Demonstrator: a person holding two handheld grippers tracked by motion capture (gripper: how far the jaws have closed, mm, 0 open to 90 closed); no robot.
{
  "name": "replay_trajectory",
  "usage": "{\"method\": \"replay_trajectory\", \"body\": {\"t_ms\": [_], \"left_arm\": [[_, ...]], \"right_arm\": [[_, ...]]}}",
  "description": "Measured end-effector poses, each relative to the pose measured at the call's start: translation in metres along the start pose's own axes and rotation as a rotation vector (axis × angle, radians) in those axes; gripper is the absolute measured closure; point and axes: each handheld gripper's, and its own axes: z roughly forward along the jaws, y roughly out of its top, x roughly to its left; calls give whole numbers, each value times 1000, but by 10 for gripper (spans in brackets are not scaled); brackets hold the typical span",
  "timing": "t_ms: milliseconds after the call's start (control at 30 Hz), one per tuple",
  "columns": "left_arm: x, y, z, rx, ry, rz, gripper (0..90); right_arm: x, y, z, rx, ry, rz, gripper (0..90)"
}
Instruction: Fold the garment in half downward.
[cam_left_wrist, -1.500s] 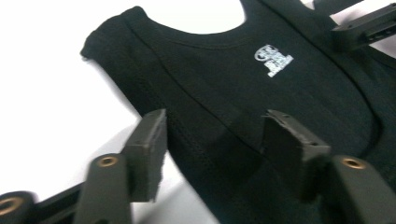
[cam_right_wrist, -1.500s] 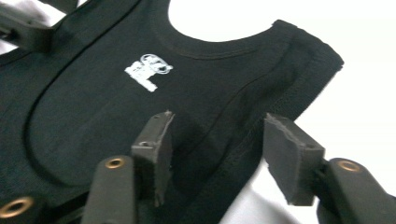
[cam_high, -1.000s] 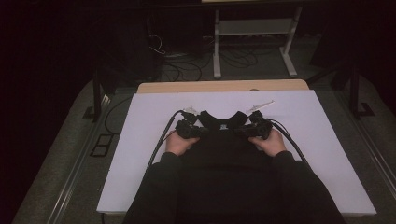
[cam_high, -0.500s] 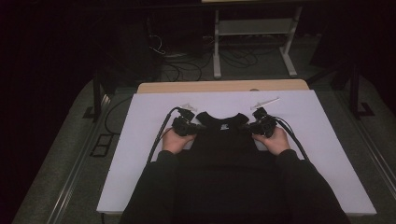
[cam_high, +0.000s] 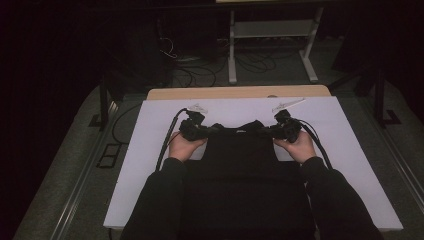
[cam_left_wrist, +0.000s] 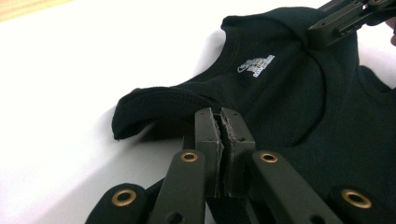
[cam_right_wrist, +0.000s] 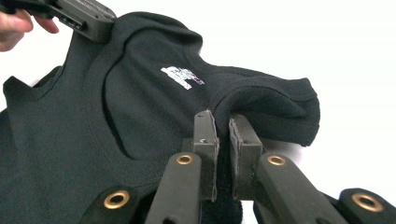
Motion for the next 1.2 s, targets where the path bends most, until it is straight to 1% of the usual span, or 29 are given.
{"method": "replay_trajectory", "body": {"t_ms": [67,133,233,300,433,533,633,733,833,900,967,1000,1200], "left_arm": [[0,1,-2,-1,0,2,855],[-1,3,-8,2,0,4,855],[-1,6,-13,1,-15,-3,855],[-2,7,-17,-2,-22,-8,854],[-6,8,-23,11,-18,2,854],[-10,8,-27,22,-15,18,854],[-13,10,-30,25,-16,32,853],[-16,10,-32,25,-16,34,854],[-19,10,-34,26,-21,43,852],[-22,9,-34,22,-20,29,852],[-23,8,-35,22,-20,29,853],[-25,7,-36,25,-21,29,853],[-31,6,-42,30,-29,45,853]], "right_arm": [[1,1,-2,-3,0,-3,817],[2,5,-7,-9,0,-8,817],[5,8,-12,-16,2,-11,817],[7,9,-15,-15,2,-23,817],[12,10,-21,-24,10,-29,817],[15,11,-25,-25,8,-37,817],[19,12,-29,-27,10,-47,817],[23,12,-34,-29,11,-58,817],[28,12,-39,-34,11,-66,817],[30,12,-42,-36,11,-73,817],[32,10,-44,-48,17,-66,816],[33,9,-44,-53,18,-65,817],[35,1,-47,-58,36,-55,816]]}}
